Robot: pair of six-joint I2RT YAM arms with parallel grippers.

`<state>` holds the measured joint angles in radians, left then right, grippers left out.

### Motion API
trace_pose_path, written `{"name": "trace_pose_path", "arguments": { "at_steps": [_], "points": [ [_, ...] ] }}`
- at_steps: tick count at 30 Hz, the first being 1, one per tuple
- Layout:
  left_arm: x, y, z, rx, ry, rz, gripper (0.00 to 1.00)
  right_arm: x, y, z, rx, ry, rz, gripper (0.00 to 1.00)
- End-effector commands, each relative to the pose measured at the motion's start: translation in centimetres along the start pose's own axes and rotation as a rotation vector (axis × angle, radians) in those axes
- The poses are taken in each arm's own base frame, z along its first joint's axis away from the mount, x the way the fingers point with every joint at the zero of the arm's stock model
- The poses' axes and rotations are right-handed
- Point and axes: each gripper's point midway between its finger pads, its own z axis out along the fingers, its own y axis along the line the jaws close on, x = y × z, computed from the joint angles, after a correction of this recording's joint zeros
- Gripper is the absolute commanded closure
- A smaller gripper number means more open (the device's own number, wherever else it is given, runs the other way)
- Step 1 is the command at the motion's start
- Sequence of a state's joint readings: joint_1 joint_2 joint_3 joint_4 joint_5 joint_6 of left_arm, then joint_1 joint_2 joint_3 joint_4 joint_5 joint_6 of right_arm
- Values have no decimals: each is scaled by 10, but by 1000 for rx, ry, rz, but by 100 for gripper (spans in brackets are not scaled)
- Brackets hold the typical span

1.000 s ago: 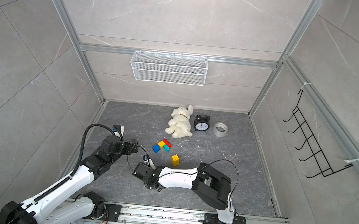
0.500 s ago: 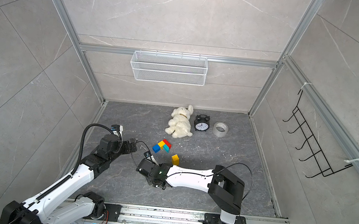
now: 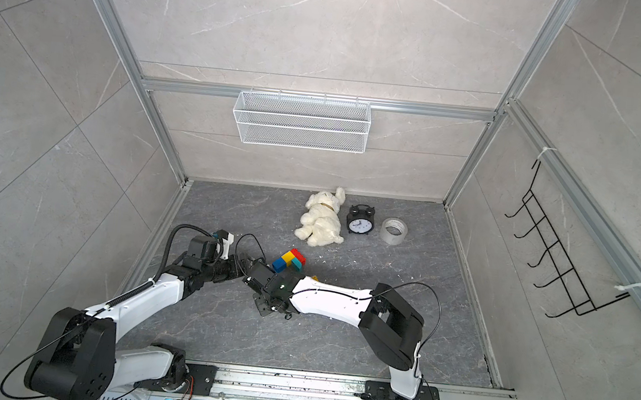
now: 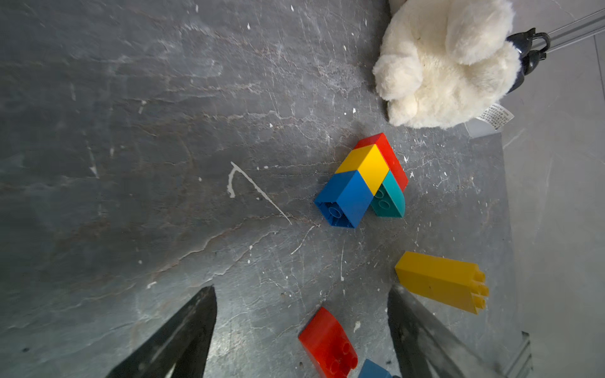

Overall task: Assemble the letter r with lego
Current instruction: Assemble the lego brick with the lego brick.

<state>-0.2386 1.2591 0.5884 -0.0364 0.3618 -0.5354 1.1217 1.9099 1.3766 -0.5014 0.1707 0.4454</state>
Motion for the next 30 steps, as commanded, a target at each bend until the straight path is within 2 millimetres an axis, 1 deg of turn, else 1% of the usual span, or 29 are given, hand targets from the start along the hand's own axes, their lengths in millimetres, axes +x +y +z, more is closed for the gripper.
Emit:
{"name": "trace_pose_path", "arguments": {
  "at_steps": [1, 4, 9, 12, 19, 30],
  "points": [
    [3, -14, 2, 88, 24, -8, 19, 7, -3, 4, 31, 46, 14, 72],
    [9, -9, 3, 73, 33, -9, 19, 7, -6, 8, 55, 50, 28, 72],
    [22, -2, 8, 51, 71, -3, 20, 5, -4, 13, 57, 50, 31, 72],
    [26, 1, 10, 45, 79, -4, 21, 3, -5, 16, 68, 47, 31, 71],
    [25, 0, 10, 46, 71, -1, 21, 5, -6, 20, 75, 48, 44, 71],
    [27, 2, 12, 39, 80, -5, 21, 13, -8, 27, 94, 77, 38, 71]
  ]
}}
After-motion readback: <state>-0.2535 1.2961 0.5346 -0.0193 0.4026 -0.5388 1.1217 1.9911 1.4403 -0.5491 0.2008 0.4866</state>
